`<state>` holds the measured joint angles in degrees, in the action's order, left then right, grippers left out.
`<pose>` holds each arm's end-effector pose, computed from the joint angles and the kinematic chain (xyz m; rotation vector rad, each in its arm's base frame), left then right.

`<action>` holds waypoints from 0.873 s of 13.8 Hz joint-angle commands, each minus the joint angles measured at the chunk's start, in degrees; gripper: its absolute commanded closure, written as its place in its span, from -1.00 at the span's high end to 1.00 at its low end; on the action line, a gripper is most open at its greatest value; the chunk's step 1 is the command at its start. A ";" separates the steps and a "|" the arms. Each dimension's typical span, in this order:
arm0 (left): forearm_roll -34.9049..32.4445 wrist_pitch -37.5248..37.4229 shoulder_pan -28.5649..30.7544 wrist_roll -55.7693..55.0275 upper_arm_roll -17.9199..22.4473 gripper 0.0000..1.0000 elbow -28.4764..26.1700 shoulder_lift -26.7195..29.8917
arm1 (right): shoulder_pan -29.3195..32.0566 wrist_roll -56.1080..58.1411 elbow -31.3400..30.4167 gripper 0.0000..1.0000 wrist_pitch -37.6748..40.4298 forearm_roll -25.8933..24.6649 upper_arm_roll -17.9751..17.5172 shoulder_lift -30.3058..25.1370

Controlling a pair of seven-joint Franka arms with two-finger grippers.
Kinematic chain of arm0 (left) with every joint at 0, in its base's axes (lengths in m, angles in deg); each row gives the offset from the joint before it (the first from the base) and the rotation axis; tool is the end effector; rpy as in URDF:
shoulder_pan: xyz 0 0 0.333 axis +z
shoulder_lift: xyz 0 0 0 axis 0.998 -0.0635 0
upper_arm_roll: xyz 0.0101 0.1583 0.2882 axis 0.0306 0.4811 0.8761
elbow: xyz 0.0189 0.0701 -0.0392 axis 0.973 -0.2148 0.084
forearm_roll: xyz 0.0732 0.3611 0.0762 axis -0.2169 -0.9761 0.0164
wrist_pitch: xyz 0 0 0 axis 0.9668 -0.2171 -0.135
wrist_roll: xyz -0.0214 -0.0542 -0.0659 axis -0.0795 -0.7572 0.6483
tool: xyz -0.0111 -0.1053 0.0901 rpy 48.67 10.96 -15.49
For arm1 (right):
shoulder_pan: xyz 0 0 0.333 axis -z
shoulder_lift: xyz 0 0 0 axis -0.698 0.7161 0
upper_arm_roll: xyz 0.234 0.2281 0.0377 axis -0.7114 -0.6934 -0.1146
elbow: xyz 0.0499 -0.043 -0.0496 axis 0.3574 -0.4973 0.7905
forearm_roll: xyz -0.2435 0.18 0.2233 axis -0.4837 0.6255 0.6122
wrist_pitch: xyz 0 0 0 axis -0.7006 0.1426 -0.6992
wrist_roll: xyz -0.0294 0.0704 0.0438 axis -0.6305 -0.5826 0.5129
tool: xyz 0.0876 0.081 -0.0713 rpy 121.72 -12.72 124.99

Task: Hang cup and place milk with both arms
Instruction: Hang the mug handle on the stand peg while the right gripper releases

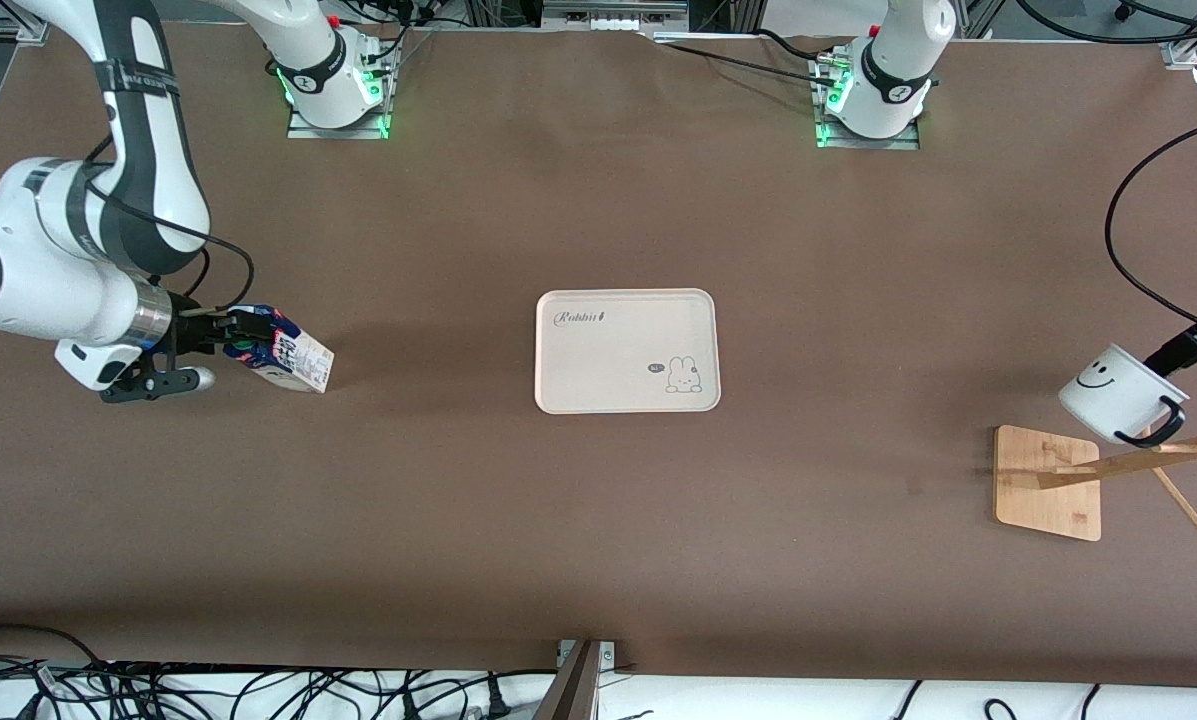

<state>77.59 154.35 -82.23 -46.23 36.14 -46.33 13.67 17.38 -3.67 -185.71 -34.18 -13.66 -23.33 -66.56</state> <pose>0.5727 0.2211 0.3896 2.2700 0.4659 0.5198 0.5877 0.0173 0.3663 -2.9970 -0.2188 0.2269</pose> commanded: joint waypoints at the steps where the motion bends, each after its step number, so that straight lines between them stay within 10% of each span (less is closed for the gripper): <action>1: 0.90 -1.23 -0.44 -0.50 0.70 -1.00 3.96 -2.77 | 0.26 -0.57 5.30 1.00 6.75 0.06 1.36 -0.86; 9: 1.17 -0.79 -0.44 -0.58 0.70 -1.00 6.34 -5.41 | -0.36 0.21 27.45 1.00 33.73 -14.26 2.51 -0.68; 12: 1.08 -1.41 -0.44 -0.59 1.93 -1.00 7.84 -5.76 | 10.29 -0.76 26.60 1.00 31.23 -14.88 -10.78 -2.86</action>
<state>77.59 154.33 -82.30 -46.24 36.57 -40.73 8.96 18.90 -4.38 -159.42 -2.31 -27.17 -24.41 -67.99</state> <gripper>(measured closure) 0.947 0.000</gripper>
